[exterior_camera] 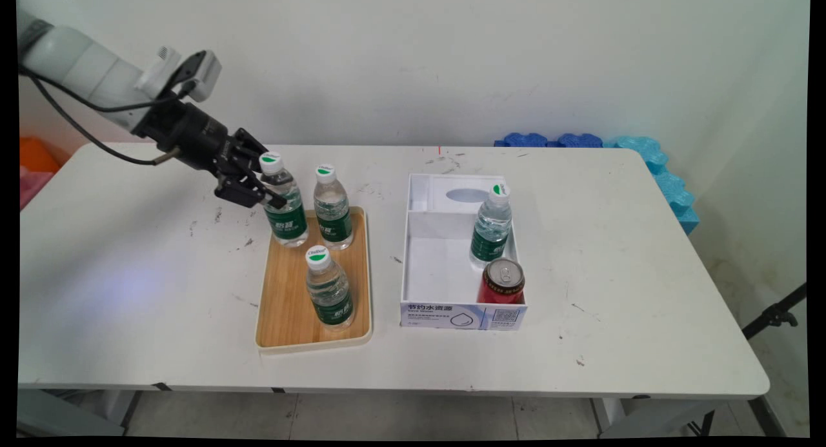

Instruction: Place the picked object on the tray

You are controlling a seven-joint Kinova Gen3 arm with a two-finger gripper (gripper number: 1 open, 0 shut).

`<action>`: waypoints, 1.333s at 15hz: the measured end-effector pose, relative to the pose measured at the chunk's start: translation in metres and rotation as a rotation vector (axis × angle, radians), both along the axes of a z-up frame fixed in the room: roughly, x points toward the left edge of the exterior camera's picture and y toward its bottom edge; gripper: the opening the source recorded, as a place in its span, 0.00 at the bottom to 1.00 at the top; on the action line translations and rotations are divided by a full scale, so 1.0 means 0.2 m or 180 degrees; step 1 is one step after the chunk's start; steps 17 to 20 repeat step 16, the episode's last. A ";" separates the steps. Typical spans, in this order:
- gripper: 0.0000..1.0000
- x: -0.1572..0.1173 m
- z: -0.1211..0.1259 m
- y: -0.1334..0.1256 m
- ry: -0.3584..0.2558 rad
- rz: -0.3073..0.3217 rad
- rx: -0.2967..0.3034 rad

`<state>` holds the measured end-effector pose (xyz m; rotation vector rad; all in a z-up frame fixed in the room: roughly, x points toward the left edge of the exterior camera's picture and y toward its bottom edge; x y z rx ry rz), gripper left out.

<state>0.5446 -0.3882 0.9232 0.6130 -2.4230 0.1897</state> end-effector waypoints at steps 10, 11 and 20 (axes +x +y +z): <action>0.00 0.00 -0.23 -0.10 -0.0035 0.0188 -0.0006; 0.00 0.00 -0.25 -0.11 -0.0040 0.0199 -0.0010; 1.00 0.00 -0.29 -0.14 -0.0003 0.0186 -0.0048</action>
